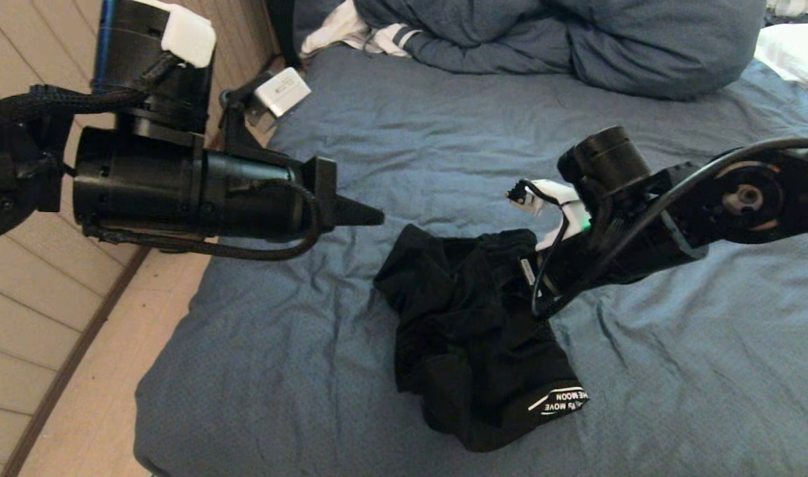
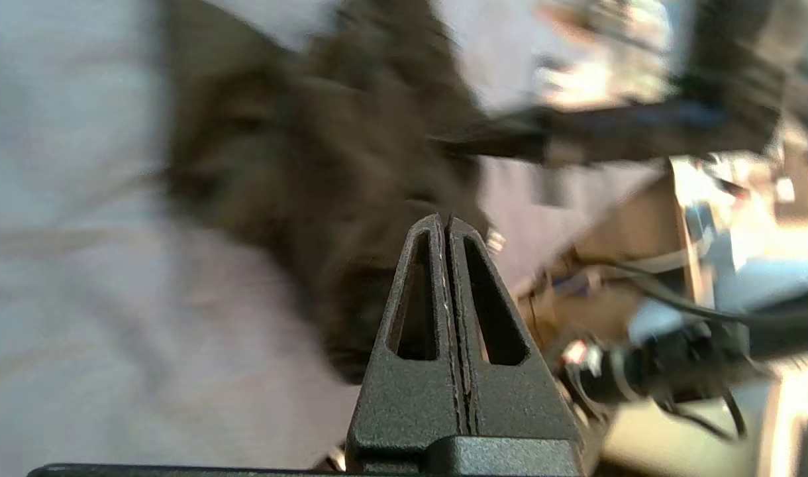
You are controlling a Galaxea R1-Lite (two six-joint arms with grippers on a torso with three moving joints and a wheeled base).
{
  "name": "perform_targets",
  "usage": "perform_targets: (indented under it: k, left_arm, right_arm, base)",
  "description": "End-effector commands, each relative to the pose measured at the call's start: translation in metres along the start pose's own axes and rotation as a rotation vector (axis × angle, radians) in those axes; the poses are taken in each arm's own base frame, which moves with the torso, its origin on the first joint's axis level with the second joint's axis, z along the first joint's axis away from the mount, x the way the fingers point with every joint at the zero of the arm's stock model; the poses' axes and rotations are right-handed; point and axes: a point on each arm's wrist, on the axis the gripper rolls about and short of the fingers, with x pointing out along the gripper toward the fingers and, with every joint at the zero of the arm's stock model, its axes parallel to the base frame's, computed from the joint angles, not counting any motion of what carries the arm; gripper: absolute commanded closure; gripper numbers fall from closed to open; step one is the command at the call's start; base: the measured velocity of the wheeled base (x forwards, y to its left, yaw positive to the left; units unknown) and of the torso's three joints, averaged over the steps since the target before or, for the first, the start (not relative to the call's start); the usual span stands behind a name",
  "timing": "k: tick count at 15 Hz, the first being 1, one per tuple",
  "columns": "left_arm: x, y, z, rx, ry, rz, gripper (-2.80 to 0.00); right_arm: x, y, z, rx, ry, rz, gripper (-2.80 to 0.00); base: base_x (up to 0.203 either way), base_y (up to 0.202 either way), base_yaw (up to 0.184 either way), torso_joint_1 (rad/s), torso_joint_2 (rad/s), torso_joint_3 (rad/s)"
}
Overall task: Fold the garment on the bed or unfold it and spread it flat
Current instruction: Fold the black T-shirt
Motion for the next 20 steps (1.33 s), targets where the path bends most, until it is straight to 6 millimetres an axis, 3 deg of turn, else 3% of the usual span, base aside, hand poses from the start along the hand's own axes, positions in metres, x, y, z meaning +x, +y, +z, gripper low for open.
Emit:
perform_targets:
  k: [1, 3, 7, 10, 15, 17, 20]
  left_arm:
    - [0.023, -0.018, -0.012, 0.011, 0.09, -0.057, 0.0]
    - [0.028, -0.022, -0.032, -0.004, 0.183, -0.066, 0.0]
    - [0.006, -0.017, -0.064, -0.036, 0.266, -0.055, 0.0]
    - [-0.012, -0.015, -0.081, -0.046, 0.291, -0.046, 0.0]
    - [-0.01, -0.01, -0.092, -0.053, 0.327, -0.031, 0.0]
    - [-0.008, -0.01, -0.093, -0.053, 0.335, -0.031, 0.0]
    - [-0.005, -0.009, -0.093, -0.053, 0.336, -0.021, 0.0]
  right_arm:
    - [0.028, 0.0, 0.005, 0.0, 0.04, 0.006, 0.0]
    - [0.037, 0.006, 0.009, -0.014, 0.041, 0.021, 0.0]
    - [0.049, 0.021, 0.026, -0.042, 0.002, 0.066, 0.0]
    - [0.079, 0.027, 0.042, -0.047, -0.033, 0.124, 0.0]
    - [0.131, 0.031, 0.061, -0.028, -0.138, 0.158, 0.0]
    - [0.128, 0.031, 0.064, 0.013, -0.156, 0.163, 0.0]
    - [0.095, 0.029, 0.075, 0.035, -0.219, 0.167, 0.0]
  base:
    - [0.0, 0.0, 0.0, 0.0, 0.0, 0.0]
    - [0.0, 0.0, 0.0, 0.0, 0.0, 0.0]
    - [0.0, 0.0, 0.0, 0.0, 0.0, 0.0]
    - [0.0, 0.0, 0.0, 0.0, 0.0, 0.0]
    - [0.0, 0.0, 0.0, 0.0, 0.0, 0.0]
    - [0.0, 0.0, 0.0, 0.0, 0.0, 0.0]
    - [0.0, 0.0, 0.0, 0.0, 0.0, 0.0]
